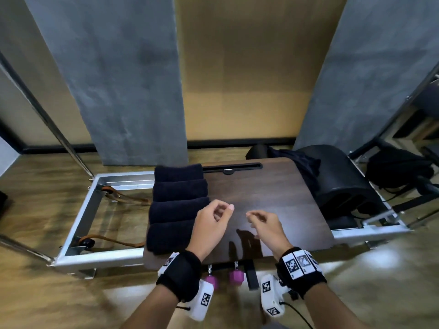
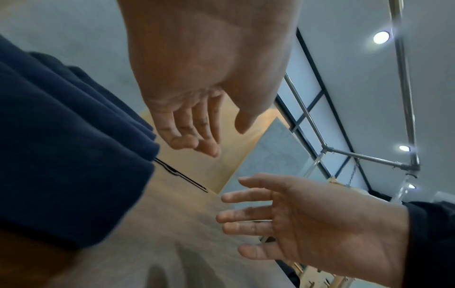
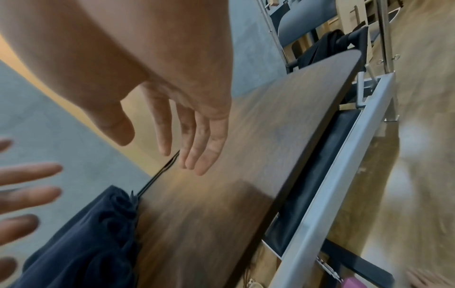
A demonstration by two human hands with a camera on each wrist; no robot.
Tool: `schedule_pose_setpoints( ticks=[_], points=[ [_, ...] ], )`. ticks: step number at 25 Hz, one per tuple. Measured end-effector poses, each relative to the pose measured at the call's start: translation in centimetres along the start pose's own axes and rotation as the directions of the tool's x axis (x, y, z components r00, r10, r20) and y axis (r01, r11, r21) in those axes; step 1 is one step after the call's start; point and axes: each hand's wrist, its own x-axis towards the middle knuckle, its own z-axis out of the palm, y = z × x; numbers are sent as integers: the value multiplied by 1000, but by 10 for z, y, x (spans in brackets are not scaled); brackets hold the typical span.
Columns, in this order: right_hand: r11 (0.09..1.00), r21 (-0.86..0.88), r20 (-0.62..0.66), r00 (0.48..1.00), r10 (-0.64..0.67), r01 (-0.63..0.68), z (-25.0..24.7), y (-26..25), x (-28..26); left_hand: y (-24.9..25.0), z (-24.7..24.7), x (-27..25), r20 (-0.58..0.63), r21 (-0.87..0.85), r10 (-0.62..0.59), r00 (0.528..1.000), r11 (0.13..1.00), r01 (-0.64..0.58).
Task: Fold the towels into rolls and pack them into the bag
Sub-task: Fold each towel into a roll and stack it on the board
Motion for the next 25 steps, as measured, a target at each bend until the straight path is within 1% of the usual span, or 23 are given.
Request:
schedule_pose_setpoints(
  ticks=[2, 4, 8, 12, 16, 18, 20, 23, 25],
  points=[
    [1000, 14, 57, 998, 14, -15, -28, -4, 14, 10, 30, 24, 57, 36, -14, 998, 999, 12],
    [998, 59, 85, 996, 16, -21, -56, -8, 31, 19, 59, 49, 80, 59, -26, 996, 998, 21],
    [989, 145, 140, 990, 7, -27, -133, -6, 92, 50, 144, 109, 144, 95, -46, 988, 995, 33],
    [974, 217, 118, 992, 36, -61, -210, 1, 167, 80, 223, 165, 175, 119, -54, 983, 992, 33],
    [960, 235, 84, 988, 133, -149, -282, 30, 256, 94, 297, 223, 154, 135, -127, 980, 985, 106],
    [955, 192, 69, 974, 215, -224, -304, 50, 305, 93, 325, 254, 114, 120, -187, 976, 977, 174],
    [947, 127, 70, 955, 287, -294, -312, 70, 346, 90, 344, 276, 80, 82, -253, 964, 966, 246],
    [923, 27, 133, 917, 377, -383, -314, 95, 404, 82, 372, 305, 49, 69, -285, 957, 957, 282],
    [906, -47, 151, 894, 422, -420, -310, 106, 431, 78, 387, 318, 43, 46, -315, 948, 949, 313]
  ],
)
